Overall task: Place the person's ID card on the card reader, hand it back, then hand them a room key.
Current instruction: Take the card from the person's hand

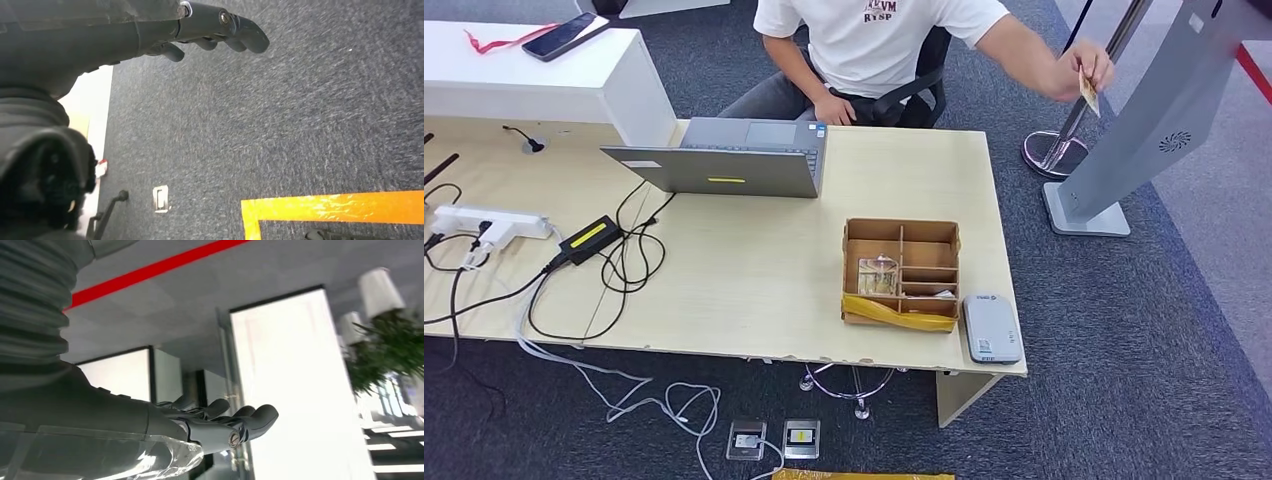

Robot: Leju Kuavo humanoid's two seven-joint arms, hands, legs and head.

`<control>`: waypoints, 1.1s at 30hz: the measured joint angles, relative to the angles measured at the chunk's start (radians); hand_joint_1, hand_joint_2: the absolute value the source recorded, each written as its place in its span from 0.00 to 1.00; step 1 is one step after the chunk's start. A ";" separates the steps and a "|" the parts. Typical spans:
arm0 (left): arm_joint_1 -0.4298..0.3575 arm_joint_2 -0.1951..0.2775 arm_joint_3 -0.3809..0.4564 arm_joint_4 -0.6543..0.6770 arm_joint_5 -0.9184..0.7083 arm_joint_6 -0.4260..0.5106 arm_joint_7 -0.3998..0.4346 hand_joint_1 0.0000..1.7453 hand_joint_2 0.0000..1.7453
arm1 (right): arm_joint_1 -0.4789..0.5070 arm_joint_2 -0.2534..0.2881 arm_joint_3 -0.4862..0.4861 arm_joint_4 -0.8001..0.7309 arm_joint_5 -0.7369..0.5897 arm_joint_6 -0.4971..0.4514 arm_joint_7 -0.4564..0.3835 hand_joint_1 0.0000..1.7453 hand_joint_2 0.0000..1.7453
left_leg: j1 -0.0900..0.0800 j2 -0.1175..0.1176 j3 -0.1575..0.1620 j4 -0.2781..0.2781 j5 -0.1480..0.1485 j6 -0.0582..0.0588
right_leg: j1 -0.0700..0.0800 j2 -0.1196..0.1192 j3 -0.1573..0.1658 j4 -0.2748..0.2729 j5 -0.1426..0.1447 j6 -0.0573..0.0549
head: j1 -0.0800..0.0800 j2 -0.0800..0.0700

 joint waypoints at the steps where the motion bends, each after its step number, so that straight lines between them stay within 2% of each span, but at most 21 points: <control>1: 0.000 0.000 0.000 0.000 -0.004 0.000 -0.003 0.00 0.00 | -0.016 -0.007 0.027 -0.008 -0.005 -0.007 0.000 0.00 1.00 | 0.000 -0.001 0.000 0.000 0.000 0.000 | 0.000 -0.001 0.000 0.000 0.000 0.000 | 0.000 0.000; 6: 0.001 -0.006 0.000 0.000 -0.014 0.000 -0.009 0.00 0.00 | -0.073 -0.019 0.126 -0.021 -0.025 -0.033 0.000 0.00 1.00 | 0.001 -0.003 -0.002 0.000 0.001 -0.001 | 0.001 -0.004 0.001 0.000 0.000 0.000 | 0.000 0.000; 10: 0.000 -0.006 0.000 0.000 -0.021 0.001 -0.010 0.00 0.00 | -0.141 -0.029 0.236 -0.028 -0.095 -0.093 -0.001 0.00 1.00 | 0.001 -0.003 -0.005 0.000 0.001 -0.001 | 0.001 -0.004 0.000 0.000 0.000 0.000 | 0.000 0.000; 12: 0.000 -0.006 0.000 0.000 -0.028 0.002 -0.010 0.00 0.00 | -0.210 -0.023 0.337 -0.025 -0.154 -0.147 -0.007 0.00 1.00 | 0.001 -0.003 -0.008 0.000 0.002 -0.002 | 0.001 -0.003 -0.002 0.002 0.000 0.000 | 0.000 0.000; 14: -0.003 -0.005 -0.001 0.000 -0.037 0.003 -0.010 0.00 0.00 | -0.307 -0.006 0.484 -0.019 -0.202 -0.212 -0.018 0.00 1.00 | 0.001 -0.001 -0.008 0.000 0.002 -0.003 | 0.001 0.000 -0.006 0.004 0.000 -0.001 | -0.001 0.000; 18: -0.014 -0.005 -0.003 0.000 -0.050 0.003 -0.010 0.00 0.00 | -0.427 0.045 0.764 -0.009 -0.244 -0.295 -0.063 0.00 1.00 | 0.005 -0.010 -0.008 0.000 0.006 -0.007 | 0.004 -0.009 -0.005 0.004 0.000 -0.001 | -0.001 0.000; 23: -0.015 -0.006 -0.005 0.000 -0.051 0.004 -0.009 0.00 0.00 | -0.519 0.156 1.026 0.041 -0.264 -0.390 -0.128 0.00 1.00 | 0.008 -0.013 -0.009 0.000 0.007 -0.009 | 0.007 -0.011 -0.006 0.005 0.000 -0.003 | -0.001 0.000; 28: -0.012 -0.006 -0.006 0.000 -0.046 0.003 -0.008 0.00 0.00 | -0.547 0.244 1.212 0.104 -0.284 -0.433 -0.173 0.00 1.00 | 0.009 -0.013 -0.007 0.000 0.007 -0.009 | 0.008 -0.011 -0.007 0.004 -0.001 -0.004 | -0.001 0.000; 33: -0.006 -0.004 -0.006 0.000 -0.040 0.001 -0.008 0.00 0.00 | -0.548 0.302 1.307 0.147 -0.314 -0.461 -0.213 0.00 1.00 | 0.009 -0.012 0.007 0.000 0.007 -0.009 | 0.008 -0.010 -0.008 0.004 0.000 -0.004 | -0.001 0.000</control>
